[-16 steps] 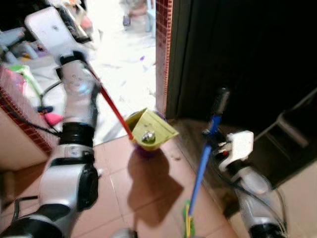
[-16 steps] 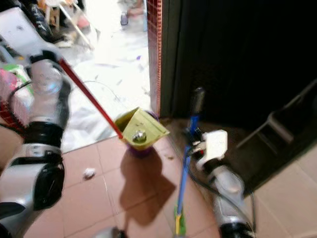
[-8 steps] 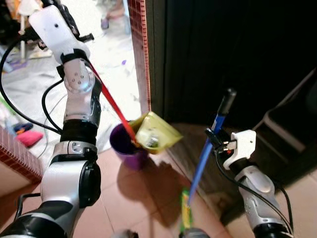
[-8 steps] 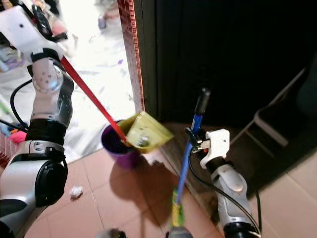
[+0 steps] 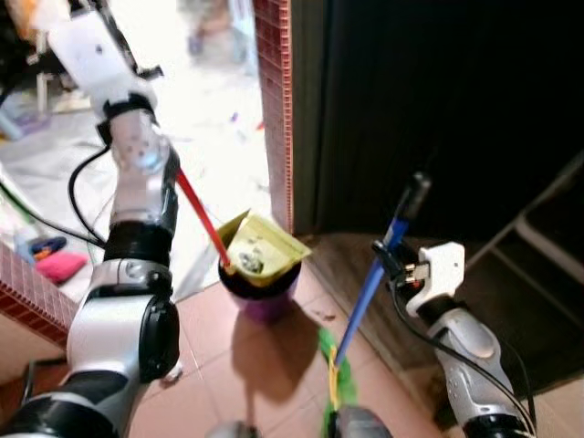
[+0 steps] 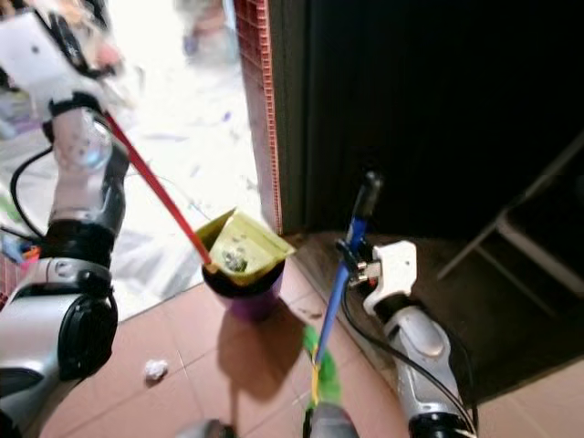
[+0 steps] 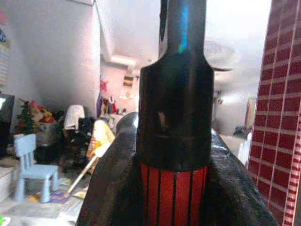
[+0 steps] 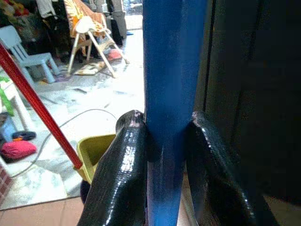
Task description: Sweep floor
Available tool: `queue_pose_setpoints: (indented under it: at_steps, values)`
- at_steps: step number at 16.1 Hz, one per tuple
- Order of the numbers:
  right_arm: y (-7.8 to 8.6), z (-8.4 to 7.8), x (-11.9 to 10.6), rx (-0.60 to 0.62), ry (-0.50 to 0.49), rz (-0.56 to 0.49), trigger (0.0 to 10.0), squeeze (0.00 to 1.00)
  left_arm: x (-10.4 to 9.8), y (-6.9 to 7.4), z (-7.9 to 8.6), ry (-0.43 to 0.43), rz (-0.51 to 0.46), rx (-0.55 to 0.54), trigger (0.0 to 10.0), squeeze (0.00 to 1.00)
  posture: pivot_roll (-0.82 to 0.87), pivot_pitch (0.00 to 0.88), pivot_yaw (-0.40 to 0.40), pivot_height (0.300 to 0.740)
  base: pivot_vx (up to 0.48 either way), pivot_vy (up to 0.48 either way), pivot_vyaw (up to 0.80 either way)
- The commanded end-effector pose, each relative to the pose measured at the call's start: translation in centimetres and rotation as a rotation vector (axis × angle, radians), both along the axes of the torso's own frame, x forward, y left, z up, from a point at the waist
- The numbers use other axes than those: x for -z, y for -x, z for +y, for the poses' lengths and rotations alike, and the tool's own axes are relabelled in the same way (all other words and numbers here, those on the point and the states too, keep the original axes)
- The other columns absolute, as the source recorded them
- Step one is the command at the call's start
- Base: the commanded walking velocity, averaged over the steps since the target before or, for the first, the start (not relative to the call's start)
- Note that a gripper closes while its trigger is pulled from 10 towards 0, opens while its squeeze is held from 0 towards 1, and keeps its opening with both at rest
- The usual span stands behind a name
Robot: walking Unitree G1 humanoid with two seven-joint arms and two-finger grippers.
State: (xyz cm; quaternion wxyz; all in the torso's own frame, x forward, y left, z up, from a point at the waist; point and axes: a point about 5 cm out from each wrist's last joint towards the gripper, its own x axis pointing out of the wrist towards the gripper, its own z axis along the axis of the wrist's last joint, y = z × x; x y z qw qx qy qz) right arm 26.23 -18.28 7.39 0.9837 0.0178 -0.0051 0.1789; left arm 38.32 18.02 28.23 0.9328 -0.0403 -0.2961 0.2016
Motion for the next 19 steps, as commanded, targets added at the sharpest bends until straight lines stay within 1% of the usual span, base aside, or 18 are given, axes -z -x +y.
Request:
queue_pose_setpoints:
  at_steps: [1,5,7,11,12,15,16,17,18,19]
  values:
    - [-0.1,0.6,-0.5,-0.026,-0.004,-0.026,10.0,0.00,-1.8,0.5,0.7,-0.023,-0.082,-0.031,10.0,0.00,-0.19,0.000,0.051,0.740,0.000,0.000,0.00]
    - [-0.1,0.7,-0.6,-0.024,-0.004,-0.026,10.0,0.00,-1.5,0.5,0.0,-0.055,-0.082,-0.014,10.0,0.00,-0.19,0.000,0.051,0.740,0.000,0.000,0.00]
    - [0.0,0.6,-0.6,-0.021,-0.005,-0.027,10.0,0.00,-1.6,0.4,-1.0,-0.104,-0.092,0.012,10.0,0.00,-0.19,0.000,0.054,0.740,0.000,0.000,0.00]
    - [0.2,0.6,-0.7,-0.014,-0.005,-0.029,10.0,0.00,-1.3,0.3,-2.0,-0.122,-0.088,0.036,10.0,0.00,-0.20,0.000,0.062,0.740,0.000,0.000,0.00]
    - [0.3,0.5,-0.7,-0.008,-0.006,-0.030,10.0,0.00,-1.2,0.2,-2.6,-0.139,-0.088,0.050,10.0,0.00,-0.20,0.000,0.062,0.740,0.000,0.000,0.00]
    - [0.8,-0.2,-0.6,0.020,0.018,-0.033,10.0,0.00,-1.1,0.3,-4.9,-0.267,-0.114,0.112,10.0,0.00,-0.20,0.000,0.081,0.740,0.000,0.000,0.00]
    - [1.9,-0.8,-0.2,0.029,0.027,-0.021,10.0,0.00,-1.3,0.6,-6.7,-0.349,-0.155,0.168,10.0,0.00,-0.21,0.000,0.097,0.740,0.000,0.000,0.00]
    - [2.6,-1.1,0.1,0.039,0.030,-0.011,10.0,0.00,-1.4,0.8,-7.8,-0.386,-0.176,0.210,10.0,0.00,-0.21,0.000,0.105,0.740,0.000,0.000,0.00]
    - [2.9,-1.2,0.2,0.044,0.032,-0.007,10.0,0.00,-1.4,0.9,-8.4,-0.397,-0.184,0.229,10.0,0.00,-0.22,0.000,0.109,0.740,0.000,0.000,0.00]
    - [3.5,-1.5,0.4,0.060,0.034,0.000,10.0,0.00,-1.4,1.3,-10.1,-0.436,-0.217,0.289,10.0,0.00,-0.22,0.000,0.118,0.740,0.000,0.000,0.00]
